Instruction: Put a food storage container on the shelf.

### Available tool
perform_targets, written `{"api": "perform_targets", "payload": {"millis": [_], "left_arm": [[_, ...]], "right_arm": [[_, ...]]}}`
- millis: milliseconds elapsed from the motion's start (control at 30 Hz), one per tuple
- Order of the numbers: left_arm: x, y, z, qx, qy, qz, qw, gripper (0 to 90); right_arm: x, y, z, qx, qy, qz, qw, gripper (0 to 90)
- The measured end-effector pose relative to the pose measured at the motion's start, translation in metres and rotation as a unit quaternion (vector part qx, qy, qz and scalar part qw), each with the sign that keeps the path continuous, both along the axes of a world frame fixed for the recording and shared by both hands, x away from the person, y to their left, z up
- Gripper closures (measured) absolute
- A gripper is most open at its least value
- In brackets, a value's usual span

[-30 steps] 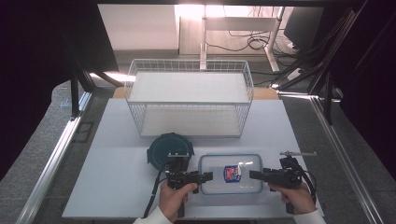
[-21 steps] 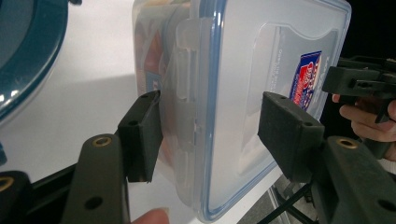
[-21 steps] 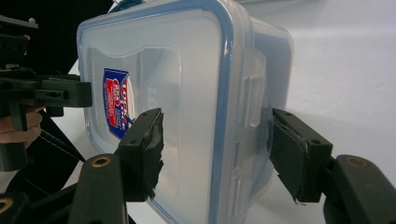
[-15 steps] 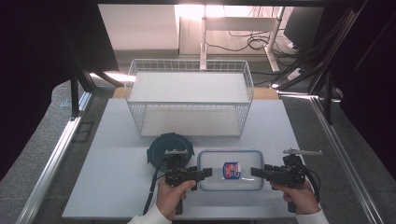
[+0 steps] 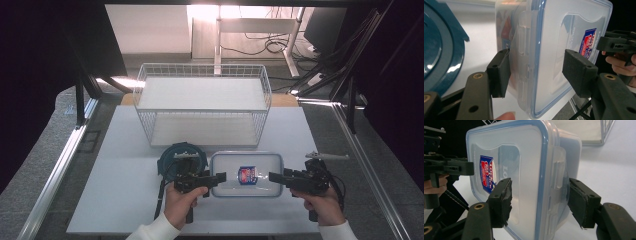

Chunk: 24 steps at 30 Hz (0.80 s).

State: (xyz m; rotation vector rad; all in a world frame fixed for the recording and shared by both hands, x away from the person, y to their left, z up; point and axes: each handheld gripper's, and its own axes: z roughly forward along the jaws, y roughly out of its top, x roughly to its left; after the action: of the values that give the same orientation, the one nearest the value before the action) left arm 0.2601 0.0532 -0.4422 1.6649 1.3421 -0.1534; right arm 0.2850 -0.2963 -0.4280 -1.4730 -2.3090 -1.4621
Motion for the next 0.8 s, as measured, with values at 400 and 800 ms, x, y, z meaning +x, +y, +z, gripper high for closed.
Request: {"api": "perform_targets", "payload": {"millis": [400,800], "left_arm": [[0.011,0.019,0.018,-0.003,-0.002,0.004,1.0000,40.6],[0.021,0.043,0.029,-0.008,-0.008,0.017,0.9998,40.8]], "right_arm": [[0.013,0.017,0.017,0.004,-0.010,0.006,0.9999,39.1],[0.028,0.040,0.027,0.006,-0.016,0.016,0.9997,39.6]]}}
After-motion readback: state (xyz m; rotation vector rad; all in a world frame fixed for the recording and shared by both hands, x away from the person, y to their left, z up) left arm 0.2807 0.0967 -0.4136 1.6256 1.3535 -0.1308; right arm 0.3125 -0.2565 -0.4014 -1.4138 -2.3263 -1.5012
